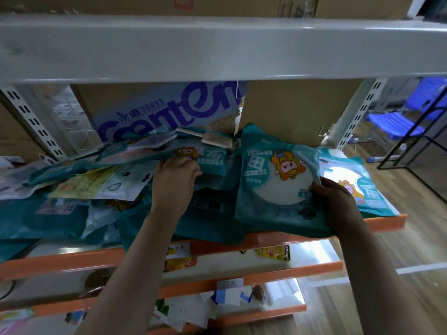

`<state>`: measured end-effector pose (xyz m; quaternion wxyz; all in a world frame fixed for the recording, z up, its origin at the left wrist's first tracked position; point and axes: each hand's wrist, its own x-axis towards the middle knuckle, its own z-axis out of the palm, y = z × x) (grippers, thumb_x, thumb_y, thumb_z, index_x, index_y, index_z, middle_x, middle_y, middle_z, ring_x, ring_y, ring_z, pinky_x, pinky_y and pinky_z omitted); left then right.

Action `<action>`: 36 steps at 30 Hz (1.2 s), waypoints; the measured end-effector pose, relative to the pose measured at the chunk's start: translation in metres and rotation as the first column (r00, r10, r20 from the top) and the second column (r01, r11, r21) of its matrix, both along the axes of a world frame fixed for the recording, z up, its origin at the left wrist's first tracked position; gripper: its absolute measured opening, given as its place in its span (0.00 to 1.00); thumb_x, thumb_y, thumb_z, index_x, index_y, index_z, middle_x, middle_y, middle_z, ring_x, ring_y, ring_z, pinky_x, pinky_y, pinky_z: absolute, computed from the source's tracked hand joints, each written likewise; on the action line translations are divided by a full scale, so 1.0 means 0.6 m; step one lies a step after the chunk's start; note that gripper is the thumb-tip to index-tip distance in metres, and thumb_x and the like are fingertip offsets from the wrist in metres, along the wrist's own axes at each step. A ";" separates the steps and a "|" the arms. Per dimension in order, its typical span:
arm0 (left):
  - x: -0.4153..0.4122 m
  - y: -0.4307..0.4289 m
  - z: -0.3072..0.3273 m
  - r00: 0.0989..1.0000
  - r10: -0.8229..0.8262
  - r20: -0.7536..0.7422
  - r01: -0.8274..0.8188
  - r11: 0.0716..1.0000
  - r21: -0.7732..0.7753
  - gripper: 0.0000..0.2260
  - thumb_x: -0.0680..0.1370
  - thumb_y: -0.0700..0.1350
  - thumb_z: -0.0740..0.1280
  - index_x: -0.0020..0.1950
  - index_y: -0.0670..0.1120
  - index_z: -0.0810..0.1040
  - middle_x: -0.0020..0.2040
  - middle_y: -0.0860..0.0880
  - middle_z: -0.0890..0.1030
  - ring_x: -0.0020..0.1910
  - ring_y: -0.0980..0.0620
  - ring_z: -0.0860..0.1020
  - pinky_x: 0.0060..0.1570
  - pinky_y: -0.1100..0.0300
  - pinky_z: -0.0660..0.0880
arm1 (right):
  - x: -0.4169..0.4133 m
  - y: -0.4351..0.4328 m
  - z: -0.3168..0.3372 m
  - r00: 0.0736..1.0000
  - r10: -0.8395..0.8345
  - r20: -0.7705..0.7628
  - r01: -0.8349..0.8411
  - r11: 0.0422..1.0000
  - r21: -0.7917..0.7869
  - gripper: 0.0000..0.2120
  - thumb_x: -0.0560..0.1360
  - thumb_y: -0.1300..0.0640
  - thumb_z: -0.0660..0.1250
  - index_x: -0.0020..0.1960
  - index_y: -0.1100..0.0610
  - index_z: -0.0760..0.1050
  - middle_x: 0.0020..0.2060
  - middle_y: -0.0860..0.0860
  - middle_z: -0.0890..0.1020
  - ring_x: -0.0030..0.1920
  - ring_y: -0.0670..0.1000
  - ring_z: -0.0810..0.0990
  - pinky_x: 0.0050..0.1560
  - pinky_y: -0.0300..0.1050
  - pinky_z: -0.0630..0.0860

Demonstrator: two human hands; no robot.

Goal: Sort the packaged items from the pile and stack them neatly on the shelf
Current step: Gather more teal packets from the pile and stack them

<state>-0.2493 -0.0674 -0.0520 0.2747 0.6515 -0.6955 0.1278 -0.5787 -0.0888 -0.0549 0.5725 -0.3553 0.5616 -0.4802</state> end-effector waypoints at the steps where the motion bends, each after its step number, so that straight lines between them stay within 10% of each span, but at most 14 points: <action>1: -0.003 0.002 0.003 1.000 0.008 -0.006 -0.008 1.000 -0.017 0.04 0.76 0.41 0.71 0.41 0.44 0.81 0.40 0.46 0.81 0.41 0.41 0.79 0.44 0.50 0.73 | 0.000 0.002 0.000 1.000 -0.002 0.000 0.002 1.000 -0.003 0.11 0.79 0.63 0.62 0.60 0.57 0.76 0.45 0.55 0.85 0.40 0.53 0.85 0.33 0.44 0.81; 27: -0.058 0.082 0.013 0.990 -0.132 -0.044 0.126 0.984 -0.126 0.17 0.77 0.56 0.64 0.37 0.47 0.84 0.35 0.51 0.81 0.38 0.48 0.78 0.44 0.53 0.73 | 0.006 0.010 0.000 0.982 0.166 0.092 -0.161 0.986 -0.051 0.09 0.81 0.60 0.58 0.55 0.57 0.77 0.41 0.52 0.86 0.39 0.51 0.86 0.34 0.43 0.82; 36: -0.002 0.028 0.052 0.933 0.339 -0.118 -0.321 0.935 0.149 0.17 0.80 0.54 0.64 0.54 0.40 0.79 0.49 0.40 0.81 0.47 0.41 0.79 0.43 0.52 0.74 | 0.008 0.008 0.001 0.977 0.197 0.081 -0.193 0.980 -0.058 0.09 0.82 0.60 0.58 0.53 0.57 0.76 0.38 0.51 0.86 0.37 0.50 0.86 0.31 0.40 0.80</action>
